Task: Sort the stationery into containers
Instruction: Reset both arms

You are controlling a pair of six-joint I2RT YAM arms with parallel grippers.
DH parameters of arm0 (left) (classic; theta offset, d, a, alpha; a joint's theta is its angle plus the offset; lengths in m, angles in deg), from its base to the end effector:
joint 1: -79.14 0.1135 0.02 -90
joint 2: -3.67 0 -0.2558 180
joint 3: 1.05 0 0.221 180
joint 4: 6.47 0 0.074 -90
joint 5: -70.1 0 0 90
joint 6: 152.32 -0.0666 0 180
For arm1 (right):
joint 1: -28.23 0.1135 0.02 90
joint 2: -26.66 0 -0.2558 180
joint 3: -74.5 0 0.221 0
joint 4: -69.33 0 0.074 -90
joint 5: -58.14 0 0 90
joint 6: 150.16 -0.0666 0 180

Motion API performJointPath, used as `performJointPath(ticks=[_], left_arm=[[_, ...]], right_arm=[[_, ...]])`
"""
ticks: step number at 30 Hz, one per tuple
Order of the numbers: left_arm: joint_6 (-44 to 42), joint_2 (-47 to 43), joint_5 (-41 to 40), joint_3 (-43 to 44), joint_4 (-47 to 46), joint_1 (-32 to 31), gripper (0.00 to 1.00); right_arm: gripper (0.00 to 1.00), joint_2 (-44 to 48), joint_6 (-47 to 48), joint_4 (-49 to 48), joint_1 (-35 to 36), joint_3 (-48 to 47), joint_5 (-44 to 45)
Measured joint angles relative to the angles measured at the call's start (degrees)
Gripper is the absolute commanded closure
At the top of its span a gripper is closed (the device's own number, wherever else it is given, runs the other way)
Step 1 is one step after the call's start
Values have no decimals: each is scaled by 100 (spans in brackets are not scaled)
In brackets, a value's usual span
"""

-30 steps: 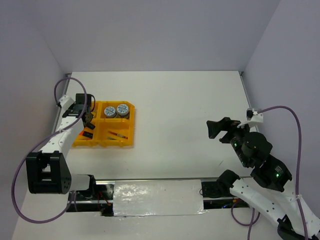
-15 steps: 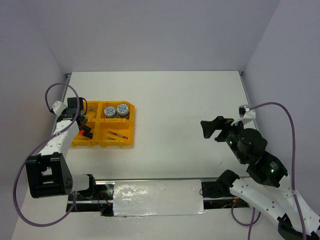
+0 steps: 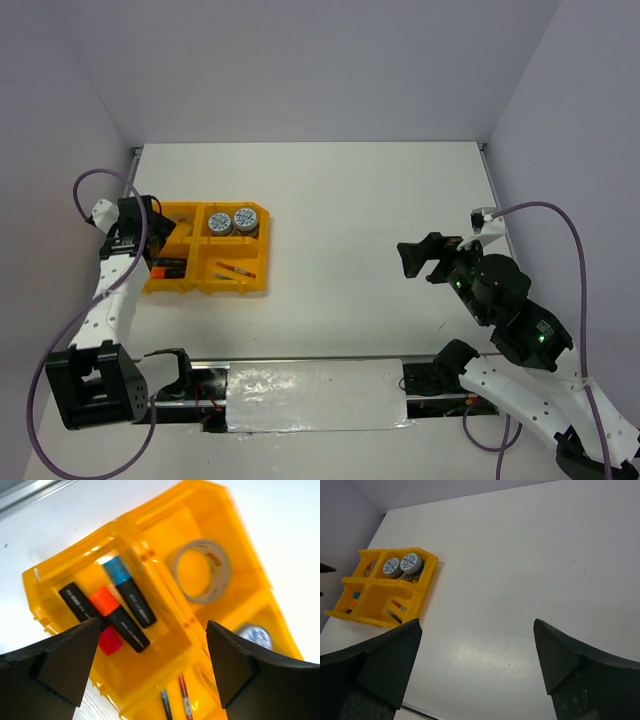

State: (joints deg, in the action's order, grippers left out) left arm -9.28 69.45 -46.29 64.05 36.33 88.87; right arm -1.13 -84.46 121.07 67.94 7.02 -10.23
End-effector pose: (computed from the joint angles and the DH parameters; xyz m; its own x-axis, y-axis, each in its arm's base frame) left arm 0.2247 0.0686 0.2522 -0.0328 -0.7319 -0.6807 -0.8241 0.4052 -0.3959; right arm 0.0901 0.0429 0.3455 -0.2767 0.2675 -0.9230 -0.2225 0.9166 0.3323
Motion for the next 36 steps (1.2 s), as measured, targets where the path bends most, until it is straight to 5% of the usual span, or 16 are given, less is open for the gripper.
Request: performJointPath(ticks=[4, 9, 16, 28, 36], left_arm=[[-415, -608, 339, 208, 50, -313, 1], [-988, -1023, 339, 1001, 341, -1891, 1], [-1727, -1414, 426, 1591, 986, -3014, 1], [-2479, -3919, 212, 946, 2186, -3095, 1], [-2448, -5342, -146, 1292, 2680, -3095, 1]], right_arm=[[0, -9, 118, 63, 0, -74, 11], [0, -103, 354, 413, 0, -678, 48], [0, 146, 577, 925, 2, -1338, 168], [0, 1486, 623, 1665, 7, -1174, 177], [0, 1976, 778, 2020, 7, -957, 321]])
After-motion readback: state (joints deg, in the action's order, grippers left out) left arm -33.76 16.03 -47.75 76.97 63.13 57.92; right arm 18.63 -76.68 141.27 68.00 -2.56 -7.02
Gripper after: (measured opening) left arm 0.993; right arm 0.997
